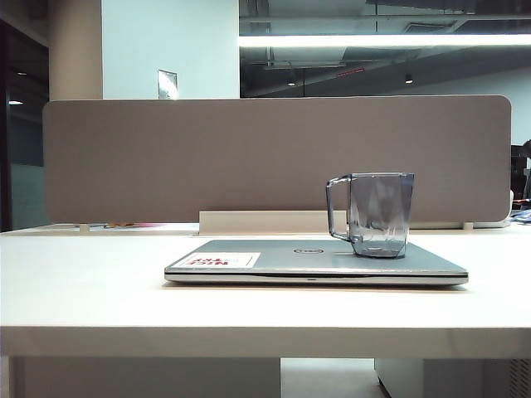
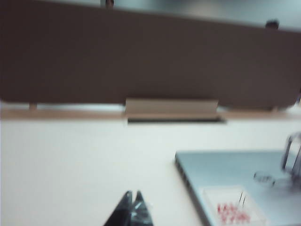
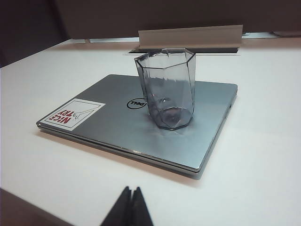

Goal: Pick up the water cup and place it on the left side of the laptop.

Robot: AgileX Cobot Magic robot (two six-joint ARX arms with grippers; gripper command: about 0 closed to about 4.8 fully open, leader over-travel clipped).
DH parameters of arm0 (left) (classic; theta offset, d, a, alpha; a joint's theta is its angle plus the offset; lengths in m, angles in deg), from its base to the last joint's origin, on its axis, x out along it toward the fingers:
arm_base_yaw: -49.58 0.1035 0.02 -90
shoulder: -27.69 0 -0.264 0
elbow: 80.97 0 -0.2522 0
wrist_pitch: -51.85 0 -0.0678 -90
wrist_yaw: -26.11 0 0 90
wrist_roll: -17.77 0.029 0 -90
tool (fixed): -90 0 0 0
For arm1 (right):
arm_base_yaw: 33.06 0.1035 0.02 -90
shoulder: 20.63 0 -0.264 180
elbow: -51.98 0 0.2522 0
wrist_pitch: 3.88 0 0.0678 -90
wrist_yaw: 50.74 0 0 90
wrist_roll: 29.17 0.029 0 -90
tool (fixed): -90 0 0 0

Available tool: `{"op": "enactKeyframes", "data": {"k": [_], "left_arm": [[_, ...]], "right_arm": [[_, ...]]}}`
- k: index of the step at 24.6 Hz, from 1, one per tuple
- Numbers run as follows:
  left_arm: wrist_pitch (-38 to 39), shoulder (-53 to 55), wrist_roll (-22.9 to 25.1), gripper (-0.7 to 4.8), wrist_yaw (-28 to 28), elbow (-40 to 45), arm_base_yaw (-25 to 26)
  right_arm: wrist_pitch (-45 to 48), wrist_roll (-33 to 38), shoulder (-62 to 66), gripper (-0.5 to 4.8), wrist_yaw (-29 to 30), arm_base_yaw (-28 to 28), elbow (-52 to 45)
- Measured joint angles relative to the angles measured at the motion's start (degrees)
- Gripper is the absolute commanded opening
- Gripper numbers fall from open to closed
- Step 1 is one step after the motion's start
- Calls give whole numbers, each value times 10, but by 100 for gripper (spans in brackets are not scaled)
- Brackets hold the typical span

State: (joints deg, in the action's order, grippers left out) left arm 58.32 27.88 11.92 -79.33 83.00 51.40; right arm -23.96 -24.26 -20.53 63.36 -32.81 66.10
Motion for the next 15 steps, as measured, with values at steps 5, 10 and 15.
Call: {"op": "enactKeyframes", "data": {"k": [5, 10, 15], "left_arm": [[-7, 27, -6, -6, -11, -59, 0], [-15, 139, -7, -6, -37, -123, 0], [-41, 273, -7, -6, -50, -183, -1]], "right_arm": [[0, 0, 0, -5, 0, 0, 0], [0, 0, 0, -5, 0, 0, 0], [0, 0, 0, -5, 0, 0, 0]]}}
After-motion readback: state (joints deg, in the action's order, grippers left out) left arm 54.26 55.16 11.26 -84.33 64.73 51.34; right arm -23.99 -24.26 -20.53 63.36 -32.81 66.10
